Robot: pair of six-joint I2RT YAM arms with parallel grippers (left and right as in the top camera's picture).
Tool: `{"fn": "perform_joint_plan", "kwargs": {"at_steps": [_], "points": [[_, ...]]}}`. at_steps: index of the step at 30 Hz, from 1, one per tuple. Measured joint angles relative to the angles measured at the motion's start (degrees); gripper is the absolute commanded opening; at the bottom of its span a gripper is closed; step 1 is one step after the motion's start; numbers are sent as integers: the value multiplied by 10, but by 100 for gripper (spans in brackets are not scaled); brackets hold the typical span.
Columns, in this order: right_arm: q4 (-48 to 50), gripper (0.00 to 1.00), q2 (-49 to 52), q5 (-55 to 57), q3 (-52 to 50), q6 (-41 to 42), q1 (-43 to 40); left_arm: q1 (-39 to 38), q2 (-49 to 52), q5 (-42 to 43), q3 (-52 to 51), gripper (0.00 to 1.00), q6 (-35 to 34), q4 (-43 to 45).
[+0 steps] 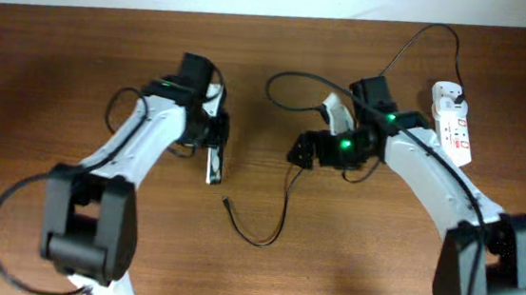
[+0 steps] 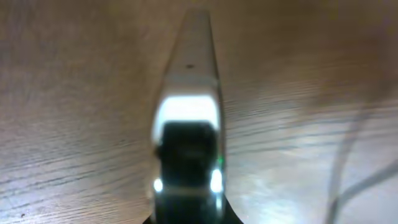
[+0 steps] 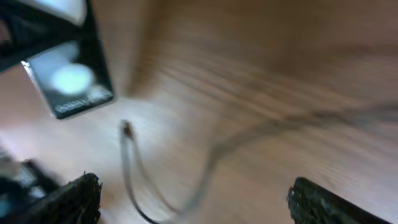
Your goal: Plug charger to phone and switch on socket
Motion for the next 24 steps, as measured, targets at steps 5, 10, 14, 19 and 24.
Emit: {"fn": "perform_joint_plan", "kwargs": {"at_steps": [5,10,14,19,24], "points": [[-69,99,-2,133,0,-5,-2,-19,21,-32,0,13,-40,-3],[-70,99,-3,159,0,-5,-2,-19,42,-46,0,0,-48,-3],[-67,97,-3,152,0,-6,-2,-19,42,-45,0,0,-51,-3],[-49,94,-2,93,0,-6,14,-2,42,-3,2,0,-50,-10],[-47,94,-2,79,0,16,73,93,42,187,2,0,-7,-9]]}}
